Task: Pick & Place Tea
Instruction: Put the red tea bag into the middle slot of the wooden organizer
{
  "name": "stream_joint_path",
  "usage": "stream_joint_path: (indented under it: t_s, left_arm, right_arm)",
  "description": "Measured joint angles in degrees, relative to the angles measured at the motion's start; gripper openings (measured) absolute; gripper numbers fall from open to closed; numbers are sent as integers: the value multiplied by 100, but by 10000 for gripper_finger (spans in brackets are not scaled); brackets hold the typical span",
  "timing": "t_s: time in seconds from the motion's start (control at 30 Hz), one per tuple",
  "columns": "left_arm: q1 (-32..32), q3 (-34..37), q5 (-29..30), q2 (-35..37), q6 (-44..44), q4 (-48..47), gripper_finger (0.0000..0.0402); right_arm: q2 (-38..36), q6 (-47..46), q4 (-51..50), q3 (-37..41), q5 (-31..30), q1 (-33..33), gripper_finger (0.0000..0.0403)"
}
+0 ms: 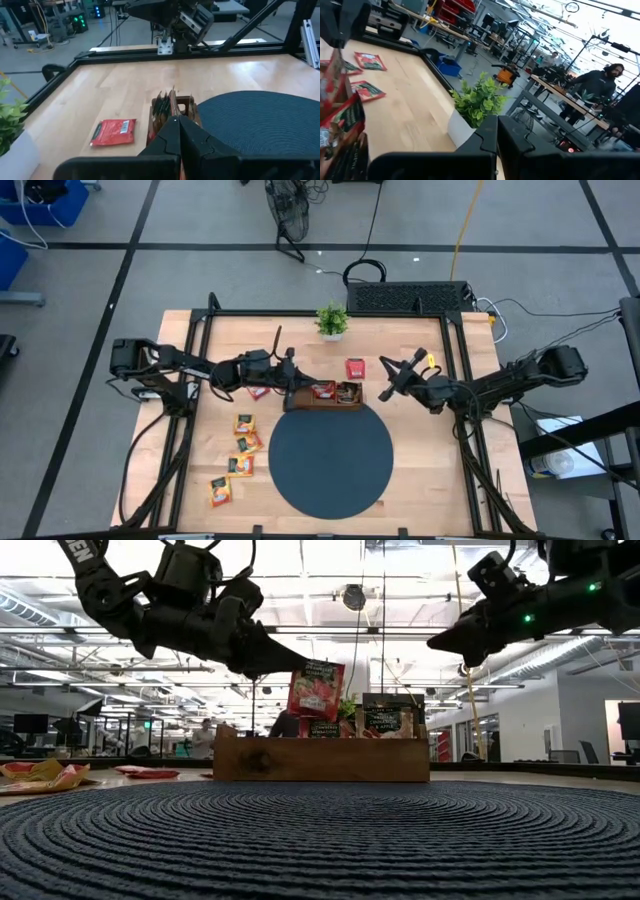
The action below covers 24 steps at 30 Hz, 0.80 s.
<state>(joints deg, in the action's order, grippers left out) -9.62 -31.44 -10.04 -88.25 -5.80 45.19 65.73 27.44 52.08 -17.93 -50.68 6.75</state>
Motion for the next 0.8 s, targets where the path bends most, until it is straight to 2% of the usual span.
stream_joint_path:
  t_s: [0.17,0.3,0.6,0.8]
  left_arm:
    - [-6,0,0,-1,-33,-9,0]
    - [1,-9,-47,-288,-65,134,0]
    - [-6,-9,-135,-1485,-408,1747,0]
    - [-6,-9,-149,-1716,-522,1882,0]
  right_arm:
    - [53,0,-2,0,0,-35,0]
    - [52,2,-1,0,0,-35,0]
    - [51,17,-1,0,0,-35,0]
    - [51,22,-7,-2,0,-35,0]
